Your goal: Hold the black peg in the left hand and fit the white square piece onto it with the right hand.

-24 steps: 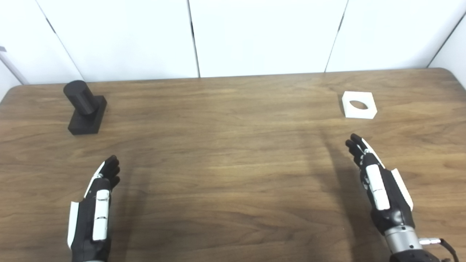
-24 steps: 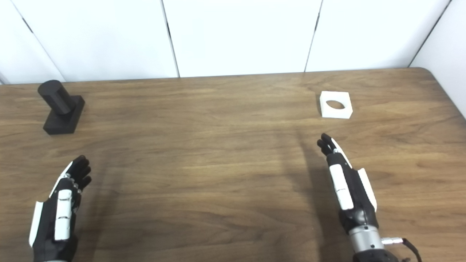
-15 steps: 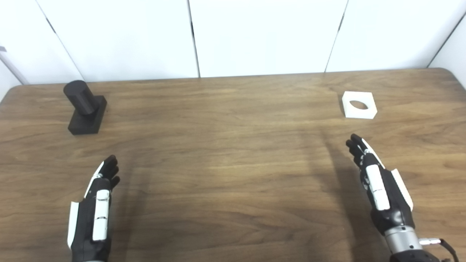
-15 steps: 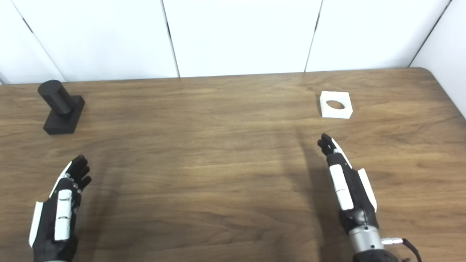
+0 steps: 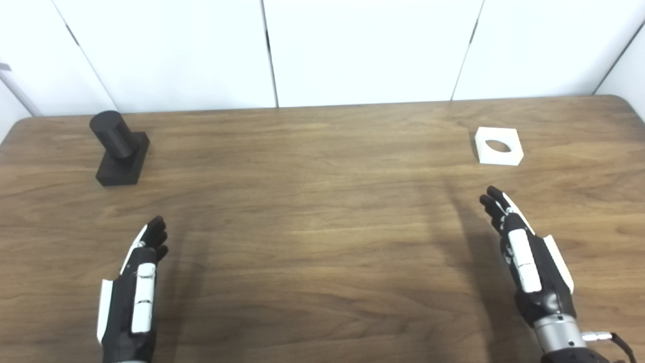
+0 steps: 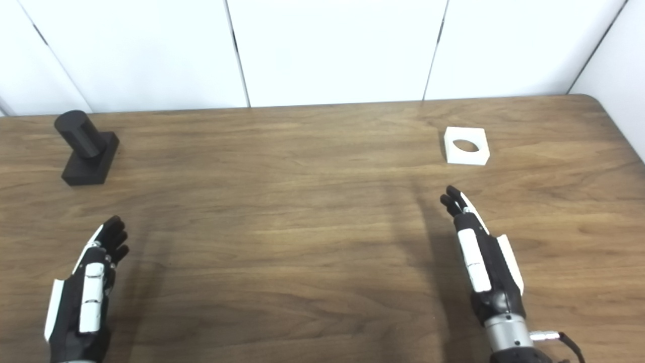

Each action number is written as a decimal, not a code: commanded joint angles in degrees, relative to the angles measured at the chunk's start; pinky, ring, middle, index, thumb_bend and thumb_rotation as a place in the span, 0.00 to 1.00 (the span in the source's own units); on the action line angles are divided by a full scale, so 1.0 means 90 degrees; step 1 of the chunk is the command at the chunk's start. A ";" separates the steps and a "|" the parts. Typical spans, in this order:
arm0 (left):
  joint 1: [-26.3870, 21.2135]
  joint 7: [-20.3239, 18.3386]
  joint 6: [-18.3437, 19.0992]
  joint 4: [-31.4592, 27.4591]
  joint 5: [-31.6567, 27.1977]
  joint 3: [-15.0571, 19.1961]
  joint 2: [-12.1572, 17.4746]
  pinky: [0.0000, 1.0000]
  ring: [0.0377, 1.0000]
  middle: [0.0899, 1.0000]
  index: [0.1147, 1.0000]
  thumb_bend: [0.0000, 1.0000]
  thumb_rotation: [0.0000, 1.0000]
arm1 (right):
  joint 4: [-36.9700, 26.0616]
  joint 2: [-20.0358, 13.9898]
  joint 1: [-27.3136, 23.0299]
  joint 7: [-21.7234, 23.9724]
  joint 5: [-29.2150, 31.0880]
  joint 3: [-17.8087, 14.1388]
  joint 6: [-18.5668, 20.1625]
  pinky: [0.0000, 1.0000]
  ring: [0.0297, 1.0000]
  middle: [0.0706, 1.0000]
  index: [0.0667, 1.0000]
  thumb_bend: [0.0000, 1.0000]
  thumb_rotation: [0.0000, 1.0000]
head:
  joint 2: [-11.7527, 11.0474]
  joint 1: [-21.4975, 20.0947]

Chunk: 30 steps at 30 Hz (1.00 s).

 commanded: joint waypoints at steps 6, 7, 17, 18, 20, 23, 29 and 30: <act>0.0070 0.0163 -0.0468 -0.0005 0.0333 -0.0148 -0.0432 0.88 0.90 0.89 0.87 0.51 0.86 | 0.0204 0.0034 0.0047 0.0060 0.0206 -0.0122 -0.0671 0.99 0.96 0.93 0.95 0.46 1.00 | -0.0236 0.0501; 0.0085 0.0164 -0.0500 0.0009 0.0318 -0.0179 -0.0454 0.88 0.90 0.89 0.87 0.51 0.86 | 0.0240 0.0035 0.0040 0.0064 0.0260 -0.0143 -0.0715 0.99 0.95 0.93 0.95 0.46 1.00 | -0.0279 0.0669; 0.0090 0.0401 -0.0975 0.0389 0.0567 -0.0476 -0.0621 0.87 0.89 0.88 0.86 0.53 0.82 | 0.0544 -0.0155 0.0005 0.0181 0.0376 -0.0261 -0.0914 1.00 0.99 0.95 0.96 0.51 1.00 | -0.0739 0.1794; 0.0081 0.0406 -0.1032 0.0436 0.0574 -0.0517 -0.0616 0.88 0.90 0.89 0.87 0.53 0.82 | 0.0594 -0.0171 -0.0001 0.0200 0.0374 -0.0268 -0.0983 1.00 1.00 0.95 0.96 0.54 1.00 | -0.0779 0.1839; 0.0076 0.0420 -0.1080 0.0510 0.0617 -0.0597 -0.0604 0.90 0.91 0.91 0.89 0.53 0.83 | 0.0712 -0.0195 -0.0022 0.0249 0.0394 -0.0285 -0.1133 1.00 1.00 0.96 0.96 0.59 1.00 | -0.0877 0.1986; 0.0081 0.0493 -0.0985 0.0537 0.0813 -0.0697 -0.0593 0.90 0.92 0.91 0.89 0.57 0.85 | 0.0750 -0.0146 0.0003 0.0178 0.0263 -0.0337 -0.1148 1.00 0.96 0.93 0.93 0.57 1.00 | -0.0979 0.2203; 0.0105 0.0458 -0.1009 0.0648 0.0741 -0.0867 -0.0534 0.95 0.94 0.92 0.90 0.59 0.86 | 0.0882 -0.0135 0.0030 0.0199 0.0305 -0.0427 -0.1213 1.00 0.93 0.88 0.89 0.53 1.00 | -0.1260 0.2476; 0.0103 0.0466 -0.1029 0.0659 0.0719 -0.0884 -0.0545 0.95 0.94 0.92 0.90 0.59 0.86 | 0.0922 -0.0148 0.0027 0.0217 0.0307 -0.0433 -0.1257 0.99 0.92 0.88 0.89 0.53 1.00 | -0.1288 0.2483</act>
